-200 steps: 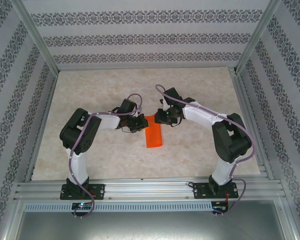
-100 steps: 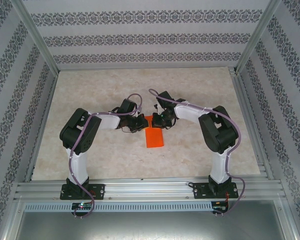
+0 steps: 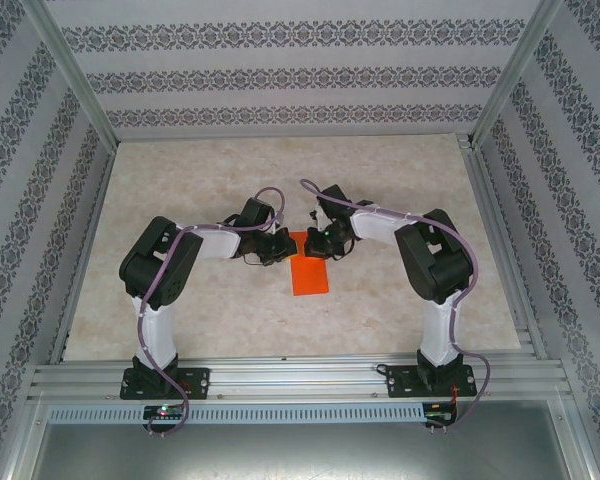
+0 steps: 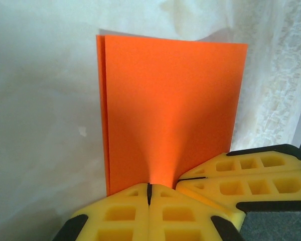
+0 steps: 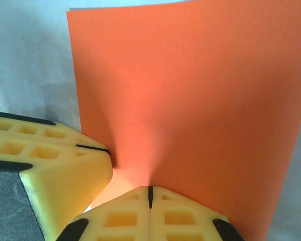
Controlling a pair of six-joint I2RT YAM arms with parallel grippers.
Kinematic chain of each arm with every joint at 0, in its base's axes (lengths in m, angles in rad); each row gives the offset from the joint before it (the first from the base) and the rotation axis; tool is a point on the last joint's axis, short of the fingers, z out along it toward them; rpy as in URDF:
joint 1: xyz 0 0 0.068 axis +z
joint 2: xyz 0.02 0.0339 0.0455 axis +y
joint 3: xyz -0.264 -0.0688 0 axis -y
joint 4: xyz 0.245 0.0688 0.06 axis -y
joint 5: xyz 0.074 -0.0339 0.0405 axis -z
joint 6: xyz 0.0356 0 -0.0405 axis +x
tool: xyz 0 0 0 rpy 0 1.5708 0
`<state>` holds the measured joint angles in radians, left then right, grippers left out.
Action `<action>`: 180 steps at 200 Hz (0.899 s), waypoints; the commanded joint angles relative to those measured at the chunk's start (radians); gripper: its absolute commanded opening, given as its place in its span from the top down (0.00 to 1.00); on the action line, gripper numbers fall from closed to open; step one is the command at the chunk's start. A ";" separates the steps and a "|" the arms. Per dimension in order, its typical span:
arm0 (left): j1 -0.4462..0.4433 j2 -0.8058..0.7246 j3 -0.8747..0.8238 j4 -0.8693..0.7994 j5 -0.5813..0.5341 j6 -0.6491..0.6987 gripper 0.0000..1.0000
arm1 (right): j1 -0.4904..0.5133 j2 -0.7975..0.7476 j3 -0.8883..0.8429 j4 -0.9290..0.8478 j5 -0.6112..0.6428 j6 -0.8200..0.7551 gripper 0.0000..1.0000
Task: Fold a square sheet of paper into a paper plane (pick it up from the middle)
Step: First fold the paper in half at the center of the table.
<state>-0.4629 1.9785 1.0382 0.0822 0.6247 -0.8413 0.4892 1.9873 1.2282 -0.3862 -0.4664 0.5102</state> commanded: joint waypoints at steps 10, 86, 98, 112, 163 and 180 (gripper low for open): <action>-0.014 0.111 -0.082 -0.251 -0.200 -0.007 1.00 | -0.058 -0.032 -0.123 0.001 0.030 -0.055 1.00; -0.014 0.121 -0.098 -0.251 -0.205 -0.001 1.00 | -0.162 -0.193 -0.240 0.092 -0.080 -0.071 1.00; -0.014 0.120 -0.096 -0.252 -0.202 0.001 1.00 | -0.143 -0.208 -0.218 0.106 -0.084 -0.060 1.00; -0.014 0.121 -0.096 -0.249 -0.197 0.001 1.00 | -0.114 -0.198 -0.182 0.121 -0.084 -0.052 1.00; -0.014 0.125 -0.094 -0.260 -0.200 0.005 1.00 | -0.065 -0.045 -0.083 0.200 -0.131 -0.001 1.00; -0.014 0.124 -0.098 -0.262 -0.200 0.004 1.00 | -0.076 -0.019 -0.081 0.208 -0.133 0.001 1.00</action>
<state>-0.4656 1.9789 1.0233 0.0937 0.6178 -0.8490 0.4282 1.9190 1.1347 -0.1970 -0.5793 0.4915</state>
